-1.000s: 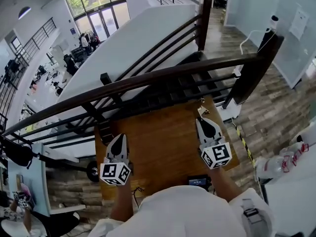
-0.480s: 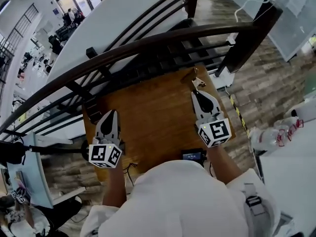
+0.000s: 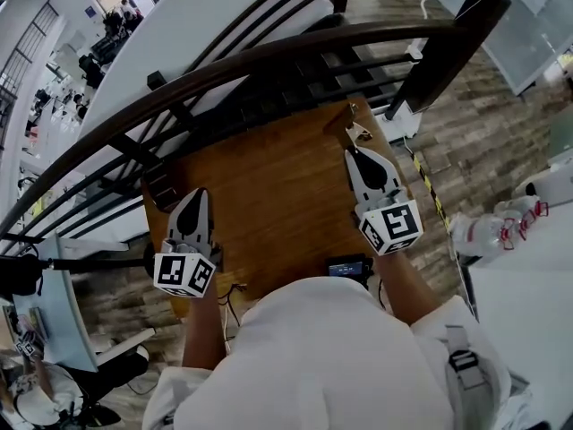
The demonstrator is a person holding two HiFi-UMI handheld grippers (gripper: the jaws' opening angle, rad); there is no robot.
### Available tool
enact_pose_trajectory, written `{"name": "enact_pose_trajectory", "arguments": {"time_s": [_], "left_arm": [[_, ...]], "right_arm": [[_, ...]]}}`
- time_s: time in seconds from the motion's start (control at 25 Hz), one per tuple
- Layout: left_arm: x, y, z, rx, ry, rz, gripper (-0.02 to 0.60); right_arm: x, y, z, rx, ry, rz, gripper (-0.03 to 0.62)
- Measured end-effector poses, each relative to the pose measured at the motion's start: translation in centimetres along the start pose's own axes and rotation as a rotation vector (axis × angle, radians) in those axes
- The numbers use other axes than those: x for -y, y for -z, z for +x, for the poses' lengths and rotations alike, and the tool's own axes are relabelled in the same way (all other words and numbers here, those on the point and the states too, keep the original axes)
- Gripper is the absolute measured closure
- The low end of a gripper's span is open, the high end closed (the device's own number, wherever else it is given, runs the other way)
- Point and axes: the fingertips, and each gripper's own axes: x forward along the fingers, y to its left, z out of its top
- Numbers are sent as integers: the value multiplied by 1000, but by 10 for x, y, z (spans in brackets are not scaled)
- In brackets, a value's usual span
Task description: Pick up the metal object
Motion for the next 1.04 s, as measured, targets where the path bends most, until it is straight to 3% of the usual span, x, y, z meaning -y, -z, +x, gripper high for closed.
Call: {"name": "enact_pose_trajectory", "arguments": {"time_s": [0.68, 1.04], "left_arm": [[28, 6, 13, -7, 44, -37, 571], [46, 17, 22, -18, 57, -65, 571]], "right_arm": [[22, 7, -19, 13, 24, 49, 566], [32, 18, -20, 5, -7, 86, 566]]}}
